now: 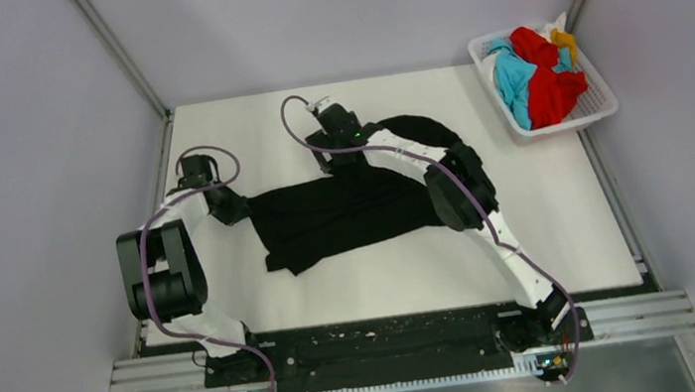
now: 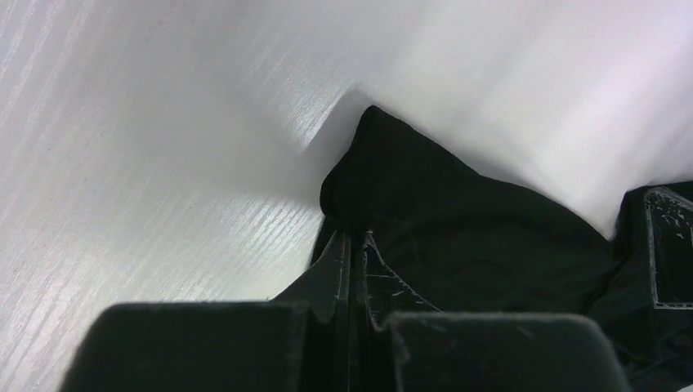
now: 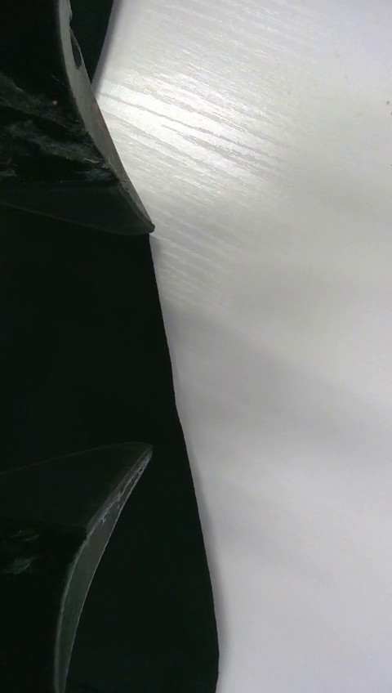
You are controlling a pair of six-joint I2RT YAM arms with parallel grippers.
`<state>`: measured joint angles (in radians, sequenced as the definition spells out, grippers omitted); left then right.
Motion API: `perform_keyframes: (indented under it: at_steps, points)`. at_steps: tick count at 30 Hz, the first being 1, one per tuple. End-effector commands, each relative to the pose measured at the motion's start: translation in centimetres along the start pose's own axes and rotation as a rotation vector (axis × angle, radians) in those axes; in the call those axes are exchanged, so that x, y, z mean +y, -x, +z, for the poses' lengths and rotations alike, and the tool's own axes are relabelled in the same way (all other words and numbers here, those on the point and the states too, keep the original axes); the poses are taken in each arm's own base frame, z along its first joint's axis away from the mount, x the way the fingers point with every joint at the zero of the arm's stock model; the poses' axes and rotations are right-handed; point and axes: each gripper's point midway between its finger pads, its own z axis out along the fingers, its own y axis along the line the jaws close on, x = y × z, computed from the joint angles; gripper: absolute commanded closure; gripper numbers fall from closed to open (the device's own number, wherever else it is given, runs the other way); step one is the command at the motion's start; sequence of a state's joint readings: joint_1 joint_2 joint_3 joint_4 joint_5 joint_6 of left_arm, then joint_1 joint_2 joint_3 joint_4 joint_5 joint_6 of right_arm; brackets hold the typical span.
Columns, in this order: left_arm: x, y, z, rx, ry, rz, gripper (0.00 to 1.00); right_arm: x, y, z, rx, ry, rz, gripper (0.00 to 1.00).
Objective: Fold and stack the t-shirts
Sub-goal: Flatten out the tshirt
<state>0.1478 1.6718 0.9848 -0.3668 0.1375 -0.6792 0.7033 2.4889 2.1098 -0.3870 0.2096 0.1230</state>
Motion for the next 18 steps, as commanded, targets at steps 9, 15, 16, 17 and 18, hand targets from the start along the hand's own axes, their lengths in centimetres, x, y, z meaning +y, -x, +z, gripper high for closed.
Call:
perform_keyframes:
  at_steps: [9,15,16,17,18]
  points:
    - [-1.5,1.7,-3.4,-0.053,-0.028,0.025,1.00,2.4,4.1,-1.8,-0.126,-0.022,-0.111,0.05]
    - [-1.2,1.7,-4.1,-0.062,-0.014,0.031,1.00,4.0,3.9,-1.5,-0.128,0.052,-0.085,0.05]
    - [-1.1,1.7,-4.2,-0.065,-0.010,0.031,1.00,4.2,3.5,-1.4,-0.120,0.059,-0.079,0.05]
    - [-1.0,1.7,-4.2,-0.067,-0.004,0.030,1.00,4.4,3.1,-1.2,-0.110,0.068,-0.076,0.05]
    - [-0.8,1.6,-4.2,-0.068,0.003,0.029,1.00,4.5,2.7,-1.0,-0.099,0.074,-0.071,0.06]
